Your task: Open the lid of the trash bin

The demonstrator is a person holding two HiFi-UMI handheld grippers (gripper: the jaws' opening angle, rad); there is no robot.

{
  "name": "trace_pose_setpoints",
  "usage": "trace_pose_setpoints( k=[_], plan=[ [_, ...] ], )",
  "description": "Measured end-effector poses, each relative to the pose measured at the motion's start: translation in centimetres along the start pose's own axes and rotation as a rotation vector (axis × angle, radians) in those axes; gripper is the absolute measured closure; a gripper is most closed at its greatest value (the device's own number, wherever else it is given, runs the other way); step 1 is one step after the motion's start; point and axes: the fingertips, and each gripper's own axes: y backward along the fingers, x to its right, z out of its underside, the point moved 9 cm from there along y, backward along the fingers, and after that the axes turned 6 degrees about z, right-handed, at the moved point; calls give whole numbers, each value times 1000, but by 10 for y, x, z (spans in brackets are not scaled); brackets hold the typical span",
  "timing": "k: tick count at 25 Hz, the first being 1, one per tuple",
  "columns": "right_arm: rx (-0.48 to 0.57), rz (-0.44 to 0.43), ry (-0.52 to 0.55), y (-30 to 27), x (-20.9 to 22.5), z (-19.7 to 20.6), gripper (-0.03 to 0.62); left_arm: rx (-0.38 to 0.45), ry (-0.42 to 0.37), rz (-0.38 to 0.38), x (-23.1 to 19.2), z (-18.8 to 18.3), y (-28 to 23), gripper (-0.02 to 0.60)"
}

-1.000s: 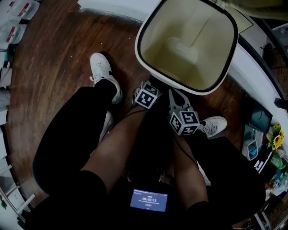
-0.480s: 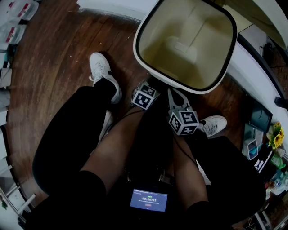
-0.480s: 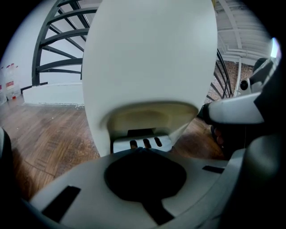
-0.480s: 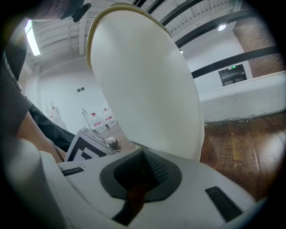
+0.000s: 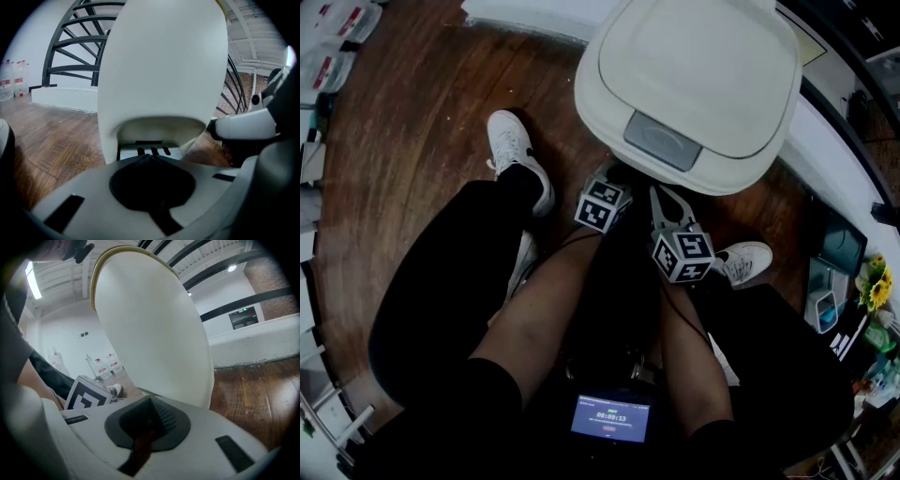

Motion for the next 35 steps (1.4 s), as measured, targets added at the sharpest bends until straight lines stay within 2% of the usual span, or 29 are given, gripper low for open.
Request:
trace_pose_setpoints(
  k=[9, 13, 17, 23, 27, 30, 35],
  plan=[
    [-1, -9, 4, 2, -1, -2, 594, 20, 49, -8, 1, -4, 4, 558],
    [-33, -20, 6, 7, -3, -2, 594, 13, 84, 40, 10, -5, 13, 558],
    [-82, -60, 12, 20, -7, -7, 594, 18, 99, 61, 37, -2, 37, 558],
    [-36, -114, 114, 51, -36, -50, 594, 115, 77, 47, 71, -33, 95, 558],
    [22, -143, 195, 90, -64, -78, 588, 224, 70, 66, 102, -59, 144, 558],
    [67, -163, 250, 125, -84, -99, 589, 279, 23, 89, 131, -79, 183, 558],
    [155, -213, 340, 188, -121, -143, 588, 348, -171, 94, 177, -121, 243, 558]
  ],
)
